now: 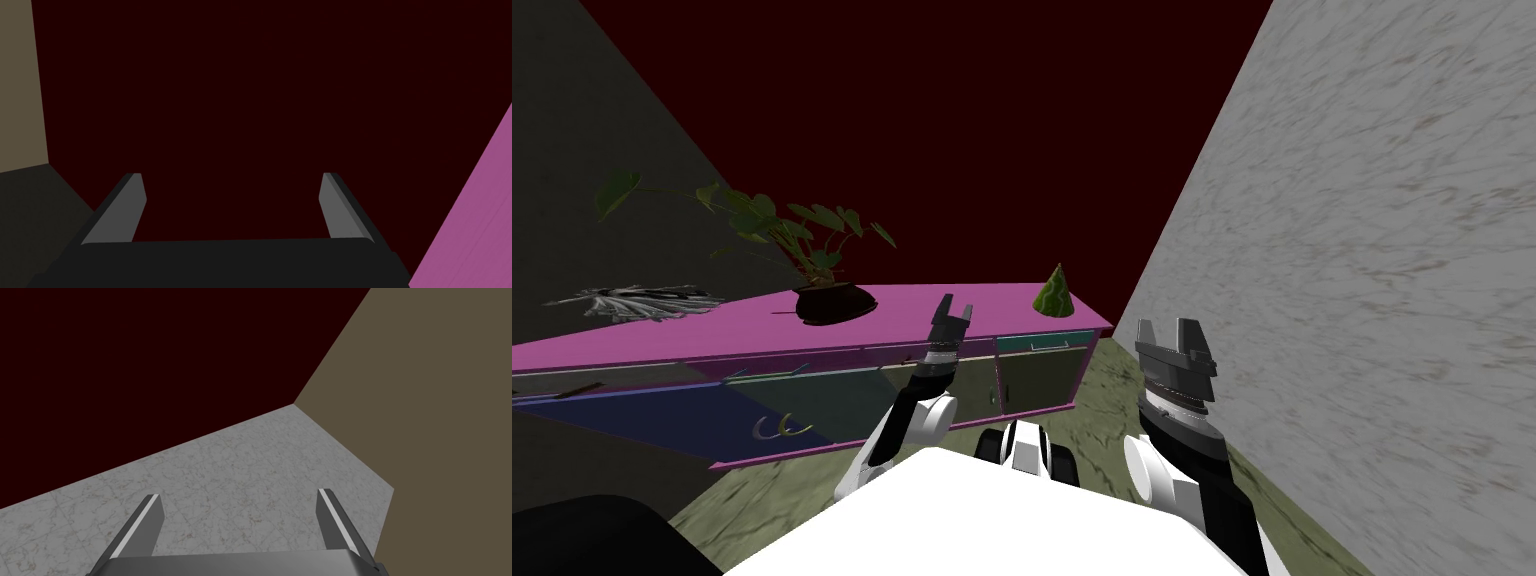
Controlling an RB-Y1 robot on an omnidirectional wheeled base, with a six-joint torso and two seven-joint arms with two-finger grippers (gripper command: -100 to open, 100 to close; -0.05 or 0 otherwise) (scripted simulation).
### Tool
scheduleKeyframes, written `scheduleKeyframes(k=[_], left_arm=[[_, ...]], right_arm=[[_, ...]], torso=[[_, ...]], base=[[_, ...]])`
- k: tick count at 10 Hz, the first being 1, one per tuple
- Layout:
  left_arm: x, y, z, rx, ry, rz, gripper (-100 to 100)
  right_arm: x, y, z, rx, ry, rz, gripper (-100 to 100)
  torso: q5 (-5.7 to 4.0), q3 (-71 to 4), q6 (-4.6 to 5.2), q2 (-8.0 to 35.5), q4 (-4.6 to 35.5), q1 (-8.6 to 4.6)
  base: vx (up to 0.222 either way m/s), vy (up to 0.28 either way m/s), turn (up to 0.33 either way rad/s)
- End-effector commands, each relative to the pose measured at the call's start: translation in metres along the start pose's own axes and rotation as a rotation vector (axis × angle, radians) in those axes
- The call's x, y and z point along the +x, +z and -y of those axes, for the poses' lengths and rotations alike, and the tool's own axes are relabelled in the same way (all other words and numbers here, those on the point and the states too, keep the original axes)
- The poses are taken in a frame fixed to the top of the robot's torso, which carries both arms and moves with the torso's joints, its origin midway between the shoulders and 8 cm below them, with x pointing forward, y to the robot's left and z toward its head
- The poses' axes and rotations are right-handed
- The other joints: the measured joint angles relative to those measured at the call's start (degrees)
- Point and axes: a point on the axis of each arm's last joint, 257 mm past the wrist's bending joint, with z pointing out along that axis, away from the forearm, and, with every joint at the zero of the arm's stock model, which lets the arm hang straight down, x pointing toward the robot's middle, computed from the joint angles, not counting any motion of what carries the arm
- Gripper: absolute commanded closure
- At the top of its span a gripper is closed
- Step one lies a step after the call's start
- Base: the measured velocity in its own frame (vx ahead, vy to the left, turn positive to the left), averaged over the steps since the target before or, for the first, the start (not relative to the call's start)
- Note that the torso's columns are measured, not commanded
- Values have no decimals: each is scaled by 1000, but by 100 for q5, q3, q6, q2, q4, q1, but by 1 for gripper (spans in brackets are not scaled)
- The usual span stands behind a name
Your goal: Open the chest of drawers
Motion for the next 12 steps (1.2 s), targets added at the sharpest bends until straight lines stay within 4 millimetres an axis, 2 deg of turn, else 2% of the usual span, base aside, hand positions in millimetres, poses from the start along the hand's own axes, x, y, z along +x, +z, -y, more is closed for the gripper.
scheduleKeyframes(k=[1, 6, 12], left_arm=[[4, -3, -9, -7, 20, -45, -100], [2, -13, -37, -22, 41, -89, -100], [-10, -30, -74, -26, 45, -92, -100]], right_arm=[[0, 0, 0, 0, 0, 0, 0], [0, 0, 0, 0, 0, 0, 0], [0, 0, 0, 0, 0, 0, 0]], torso=[[-1, -112, 0, 53, 56, -3], [-1, -143, 0, 74, 79, -2], [-1, -146, 0, 70, 79, -1]], base=[[4, -44, 25], [16, -76, 31], [21, -102, 47]])
